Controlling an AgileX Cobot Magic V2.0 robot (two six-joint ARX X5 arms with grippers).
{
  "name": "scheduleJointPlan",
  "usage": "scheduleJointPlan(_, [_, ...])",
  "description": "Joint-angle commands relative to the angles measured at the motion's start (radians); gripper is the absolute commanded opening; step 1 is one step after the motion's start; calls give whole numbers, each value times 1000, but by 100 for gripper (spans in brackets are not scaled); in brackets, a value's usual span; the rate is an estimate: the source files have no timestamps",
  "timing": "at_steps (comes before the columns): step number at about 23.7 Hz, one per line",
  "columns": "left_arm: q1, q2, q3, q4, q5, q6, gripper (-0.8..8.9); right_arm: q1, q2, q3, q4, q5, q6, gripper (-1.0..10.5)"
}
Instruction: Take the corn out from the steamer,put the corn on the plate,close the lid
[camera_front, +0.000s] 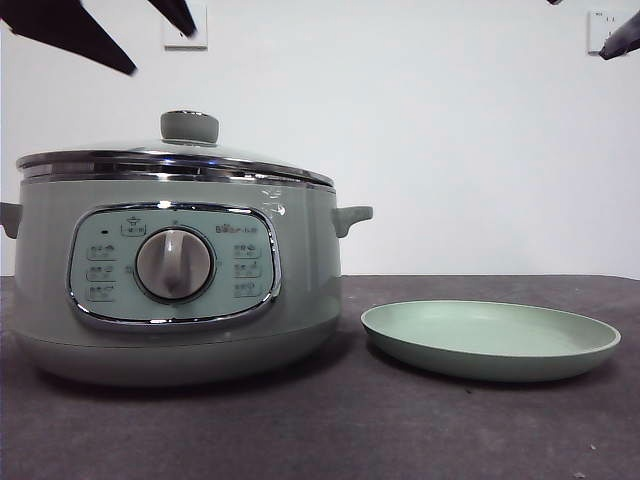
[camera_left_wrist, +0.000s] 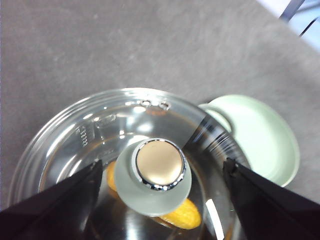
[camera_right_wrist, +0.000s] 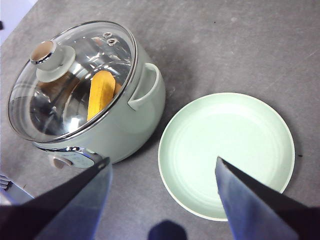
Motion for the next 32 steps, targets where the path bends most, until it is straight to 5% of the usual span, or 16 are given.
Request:
scheduleJointPlan(1, [-44,53,23,-8,-73,33,407,0,0,1,5,3,0,349])
scheduleJointPlan(11, [-92,158,28,-7,-139,46,398,0,0,1,5,3,0,348])
scheduleJointPlan(14, [-92,160,28,-8,-134,47,281,0,0,1,5,3,0,348])
scheduleJointPlan(21, [-96,184,28,-37,-132,48,270,0,0,1,5,3,18,347])
scheduleJointPlan(25, [-97,184,28,-32,-132,72,-14,0,0,1,5,3,18,347])
scheduleJointPlan(32, [-96,136,37,51,-140,72,-9,65,1,1,68,2,37,346])
